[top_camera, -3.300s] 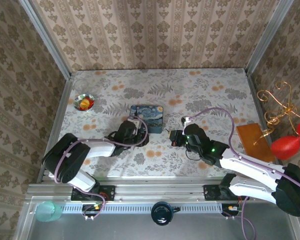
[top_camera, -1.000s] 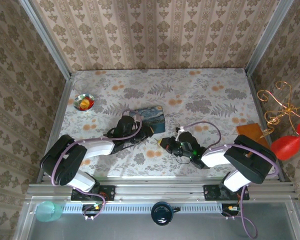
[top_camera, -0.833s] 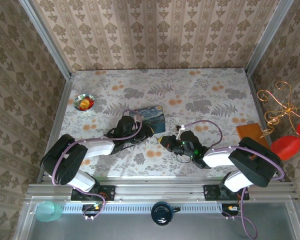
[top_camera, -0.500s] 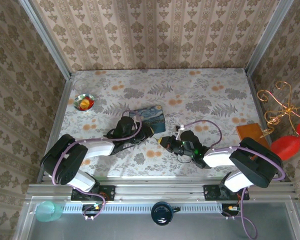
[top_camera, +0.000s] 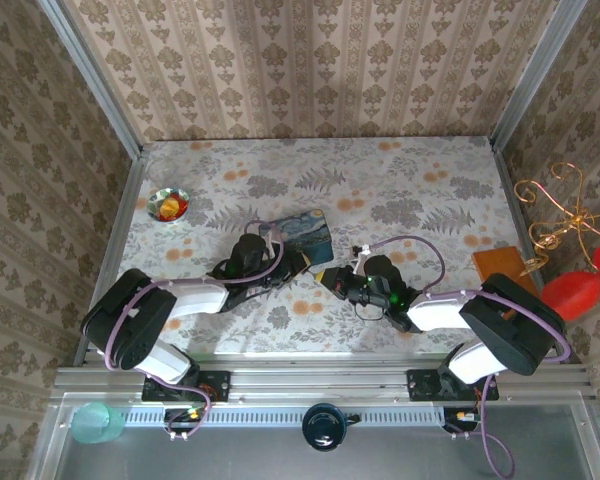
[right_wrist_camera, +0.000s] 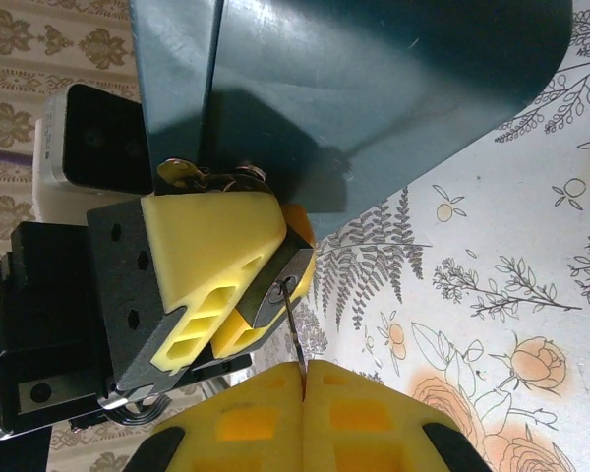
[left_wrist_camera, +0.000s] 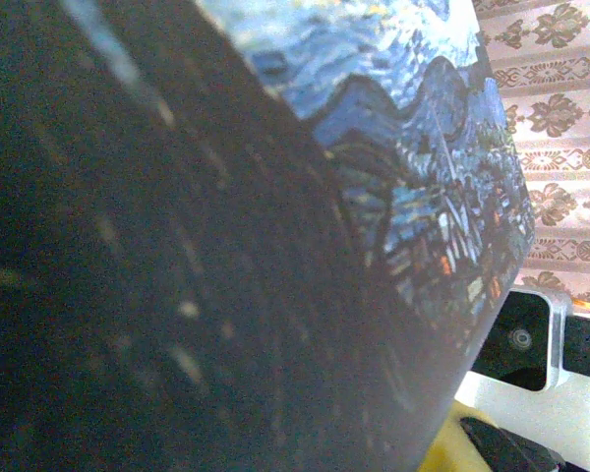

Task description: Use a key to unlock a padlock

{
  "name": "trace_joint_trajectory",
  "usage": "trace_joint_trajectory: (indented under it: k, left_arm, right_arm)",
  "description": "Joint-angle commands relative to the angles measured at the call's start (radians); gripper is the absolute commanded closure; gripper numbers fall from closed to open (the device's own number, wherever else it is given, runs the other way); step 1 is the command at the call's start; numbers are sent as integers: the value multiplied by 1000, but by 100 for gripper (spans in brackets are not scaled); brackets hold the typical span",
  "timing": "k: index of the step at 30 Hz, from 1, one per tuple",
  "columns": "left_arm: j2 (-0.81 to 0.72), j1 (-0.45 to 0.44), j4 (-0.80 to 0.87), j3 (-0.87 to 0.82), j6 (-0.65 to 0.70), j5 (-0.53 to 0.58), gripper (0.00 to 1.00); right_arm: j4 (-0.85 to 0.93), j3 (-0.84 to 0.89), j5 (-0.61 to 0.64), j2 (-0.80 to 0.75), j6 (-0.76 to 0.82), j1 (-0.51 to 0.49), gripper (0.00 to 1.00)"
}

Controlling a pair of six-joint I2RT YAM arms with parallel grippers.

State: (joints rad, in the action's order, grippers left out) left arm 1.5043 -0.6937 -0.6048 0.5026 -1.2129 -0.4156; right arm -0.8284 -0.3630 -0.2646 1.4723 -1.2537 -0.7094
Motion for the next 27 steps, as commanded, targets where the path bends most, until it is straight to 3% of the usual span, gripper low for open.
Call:
trace_joint_trajectory:
  k: [1, 27]
  left_arm:
    - [-15, -6, -84, -12, -43, -43, 94]
    - [10, -9, -278, -36, -132, -64, 95]
  right_arm:
    - [-48, -9, -20, -12, -16, 6, 100]
    - [-138, -24, -87, 82, -91, 55, 100]
